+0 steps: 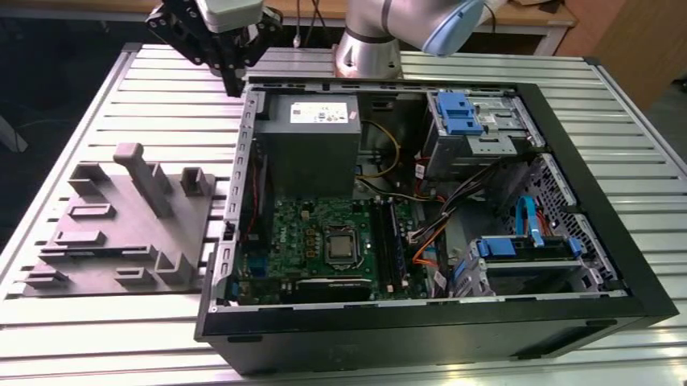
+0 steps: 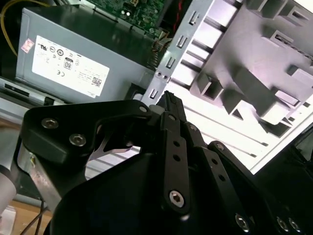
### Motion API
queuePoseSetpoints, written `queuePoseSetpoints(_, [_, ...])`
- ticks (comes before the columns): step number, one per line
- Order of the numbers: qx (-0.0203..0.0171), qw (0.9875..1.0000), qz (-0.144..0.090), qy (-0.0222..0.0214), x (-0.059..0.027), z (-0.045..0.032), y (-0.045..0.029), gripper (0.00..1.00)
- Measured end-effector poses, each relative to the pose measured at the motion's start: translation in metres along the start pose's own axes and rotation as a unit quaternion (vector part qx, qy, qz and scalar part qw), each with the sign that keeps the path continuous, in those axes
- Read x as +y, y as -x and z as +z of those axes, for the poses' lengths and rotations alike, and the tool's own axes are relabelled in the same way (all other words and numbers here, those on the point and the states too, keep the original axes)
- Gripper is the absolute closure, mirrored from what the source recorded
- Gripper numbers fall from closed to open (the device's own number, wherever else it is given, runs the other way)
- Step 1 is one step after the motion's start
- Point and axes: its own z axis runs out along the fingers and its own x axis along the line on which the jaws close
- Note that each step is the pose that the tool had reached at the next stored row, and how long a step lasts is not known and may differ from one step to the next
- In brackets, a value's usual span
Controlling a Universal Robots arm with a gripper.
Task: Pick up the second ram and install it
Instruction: 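Reach for the second ram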
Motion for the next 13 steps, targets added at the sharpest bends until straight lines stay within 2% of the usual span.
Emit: queuePoseSetpoints(13, [-0.0001, 1.0, 0.0, 0.0, -0.0023, 0.0001, -0.0304, 0.9])
